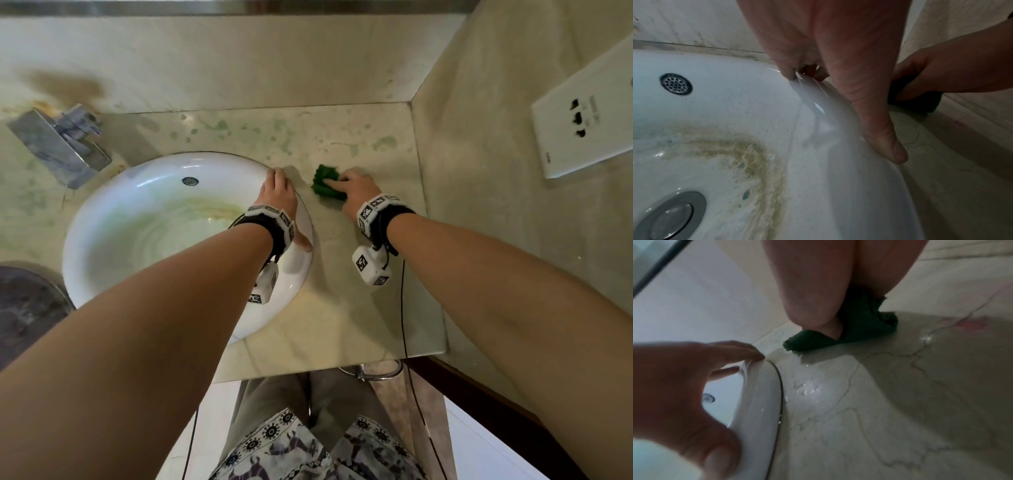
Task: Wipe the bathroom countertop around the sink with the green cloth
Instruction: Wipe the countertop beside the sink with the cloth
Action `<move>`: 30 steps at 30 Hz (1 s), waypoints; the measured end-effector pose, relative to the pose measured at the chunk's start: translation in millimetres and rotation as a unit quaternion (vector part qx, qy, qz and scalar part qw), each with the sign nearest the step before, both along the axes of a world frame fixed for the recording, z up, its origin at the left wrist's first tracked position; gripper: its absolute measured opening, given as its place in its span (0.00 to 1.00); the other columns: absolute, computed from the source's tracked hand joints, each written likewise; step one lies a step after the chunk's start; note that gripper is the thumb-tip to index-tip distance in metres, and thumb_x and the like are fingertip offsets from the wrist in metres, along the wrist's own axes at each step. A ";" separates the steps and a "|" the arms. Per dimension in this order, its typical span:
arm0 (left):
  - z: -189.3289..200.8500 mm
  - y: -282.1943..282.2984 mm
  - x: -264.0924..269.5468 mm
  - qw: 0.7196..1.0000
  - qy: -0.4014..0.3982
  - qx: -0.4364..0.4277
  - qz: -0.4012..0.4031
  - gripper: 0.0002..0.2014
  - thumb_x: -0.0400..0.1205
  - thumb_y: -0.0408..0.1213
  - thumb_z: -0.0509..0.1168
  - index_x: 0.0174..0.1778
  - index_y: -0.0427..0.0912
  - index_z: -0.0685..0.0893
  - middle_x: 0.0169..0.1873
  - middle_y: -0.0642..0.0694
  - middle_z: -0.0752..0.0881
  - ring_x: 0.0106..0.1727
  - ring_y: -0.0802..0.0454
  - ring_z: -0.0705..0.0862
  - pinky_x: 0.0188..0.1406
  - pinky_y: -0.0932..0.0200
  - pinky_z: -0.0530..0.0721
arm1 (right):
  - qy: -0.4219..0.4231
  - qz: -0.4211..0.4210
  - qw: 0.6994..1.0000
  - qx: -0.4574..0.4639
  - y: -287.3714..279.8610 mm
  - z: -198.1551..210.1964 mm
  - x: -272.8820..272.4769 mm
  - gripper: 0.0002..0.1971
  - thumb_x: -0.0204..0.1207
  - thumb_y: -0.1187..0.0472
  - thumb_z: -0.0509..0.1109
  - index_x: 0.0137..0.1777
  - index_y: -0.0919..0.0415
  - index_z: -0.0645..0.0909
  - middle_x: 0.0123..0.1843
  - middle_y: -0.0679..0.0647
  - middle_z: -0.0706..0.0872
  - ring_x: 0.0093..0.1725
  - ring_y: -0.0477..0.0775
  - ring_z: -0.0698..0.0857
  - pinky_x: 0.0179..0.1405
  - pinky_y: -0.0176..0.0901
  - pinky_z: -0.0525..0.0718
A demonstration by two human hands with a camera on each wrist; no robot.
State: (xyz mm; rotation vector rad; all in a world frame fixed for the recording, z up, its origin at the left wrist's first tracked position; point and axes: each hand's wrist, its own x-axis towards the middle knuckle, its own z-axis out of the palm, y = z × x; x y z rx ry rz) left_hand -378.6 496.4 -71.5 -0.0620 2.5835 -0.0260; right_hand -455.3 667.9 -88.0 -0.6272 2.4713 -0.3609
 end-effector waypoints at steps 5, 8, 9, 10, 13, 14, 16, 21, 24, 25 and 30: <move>2.2 2.2 -1.8 1.000 -0.008 -0.011 0.003 0.82 0.36 0.83 0.64 0.79 0.27 0.60 0.77 0.31 0.62 0.80 0.30 0.54 0.82 0.40 0.55 | -0.027 0.089 0.996 0.010 8.0 4.7 13.1 0.35 0.73 0.76 0.58 0.72 0.40 0.77 0.70 0.51 0.76 0.67 0.60 0.74 0.71 0.44 0.72; 3.5 2.2 -1.9 1.000 -0.008 -0.005 0.008 0.81 0.36 0.82 0.66 0.79 0.27 0.61 0.76 0.32 0.62 0.80 0.31 0.54 0.82 0.41 0.56 | -0.030 0.136 0.990 0.026 20.9 11.6 20.4 0.35 0.73 0.77 0.58 0.72 0.40 0.78 0.70 0.50 0.77 0.66 0.59 0.75 0.65 0.43 0.73; 2.8 1.7 -2.0 1.000 -0.009 -0.003 0.009 0.81 0.36 0.82 0.66 0.79 0.26 0.60 0.77 0.31 0.61 0.80 0.31 0.53 0.82 0.41 0.56 | -0.034 0.145 0.988 0.029 25.9 12.8 23.2 0.35 0.73 0.77 0.58 0.71 0.40 0.79 0.70 0.50 0.77 0.65 0.59 0.75 0.64 0.45 0.73; 2.5 1.4 -1.8 1.000 -0.010 -0.001 0.010 0.82 0.36 0.82 0.66 0.79 0.26 0.60 0.77 0.31 0.60 0.81 0.31 0.52 0.82 0.40 0.55 | -0.041 0.150 0.987 0.034 31.2 13.9 26.2 0.35 0.73 0.77 0.58 0.70 0.39 0.80 0.69 0.49 0.77 0.65 0.59 0.75 0.64 0.46 0.74; 4.0 1.7 -1.4 1.000 -0.015 0.001 0.012 0.82 0.36 0.81 0.67 0.80 0.26 0.59 0.78 0.31 0.58 0.81 0.31 0.50 0.83 0.41 0.55 | -0.065 0.152 0.985 0.047 49.0 13.6 35.0 0.35 0.73 0.77 0.58 0.68 0.38 0.81 0.69 0.48 0.78 0.64 0.59 0.75 0.64 0.50 0.76; 5.6 2.7 -1.7 1.000 -0.015 0.004 0.017 0.81 0.38 0.80 0.69 0.80 0.26 0.58 0.79 0.31 0.57 0.82 0.31 0.50 0.83 0.41 0.55 | -0.068 0.148 0.985 0.050 55.4 14.3 37.0 0.35 0.73 0.78 0.58 0.68 0.37 0.81 0.69 0.48 0.78 0.64 0.60 0.76 0.64 0.51 0.77; 8.0 3.0 -1.1 0.999 -0.018 0.009 0.025 0.80 0.40 0.78 0.73 0.81 0.26 0.56 0.80 0.31 0.54 0.82 0.31 0.48 0.83 0.41 0.55 | -0.077 0.139 0.986 0.058 64.3 15.6 39.7 0.35 0.73 0.78 0.58 0.67 0.37 0.81 0.70 0.48 0.78 0.65 0.60 0.76 0.65 0.51 0.77; 10.8 5.0 0.9 0.999 -0.016 0.017 0.036 0.78 0.43 0.74 0.77 0.81 0.28 0.56 0.80 0.32 0.52 0.83 0.32 0.47 0.83 0.42 0.55 | -0.120 0.136 0.978 0.108 71.5 28.2 40.8 0.35 0.74 0.77 0.57 0.66 0.36 0.82 0.70 0.47 0.78 0.65 0.59 0.77 0.65 0.52 0.79; 13.0 4.4 1.9 0.999 -0.018 0.012 0.034 0.77 0.45 0.74 0.77 0.81 0.28 0.56 0.81 0.32 0.52 0.83 0.32 0.46 0.84 0.43 0.54 | -0.163 0.081 0.977 0.109 67.6 30.8 36.2 0.35 0.72 0.76 0.55 0.60 0.32 0.84 0.69 0.48 0.81 0.58 0.60 0.82 0.59 0.53 0.85; 13.9 4.3 2.4 0.999 -0.020 0.009 0.031 0.77 0.45 0.75 0.76 0.81 0.28 0.55 0.81 0.32 0.52 0.83 0.32 0.46 0.84 0.43 0.54 | -0.173 0.040 0.979 0.100 65.5 32.6 34.7 0.35 0.71 0.75 0.55 0.57 0.31 0.85 0.68 0.49 0.82 0.56 0.60 0.83 0.57 0.53 0.86; 22.5 4.8 -3.7 0.998 -0.032 0.023 0.049 0.69 0.50 0.71 0.79 0.79 0.30 0.62 0.78 0.35 0.58 0.81 0.35 0.55 0.78 0.42 0.67 | -0.182 -0.155 0.971 0.011 63.9 48.6 18.7 0.30 0.74 0.75 0.60 0.69 0.43 0.81 0.71 0.55 0.81 0.65 0.63 0.80 0.62 0.48 0.79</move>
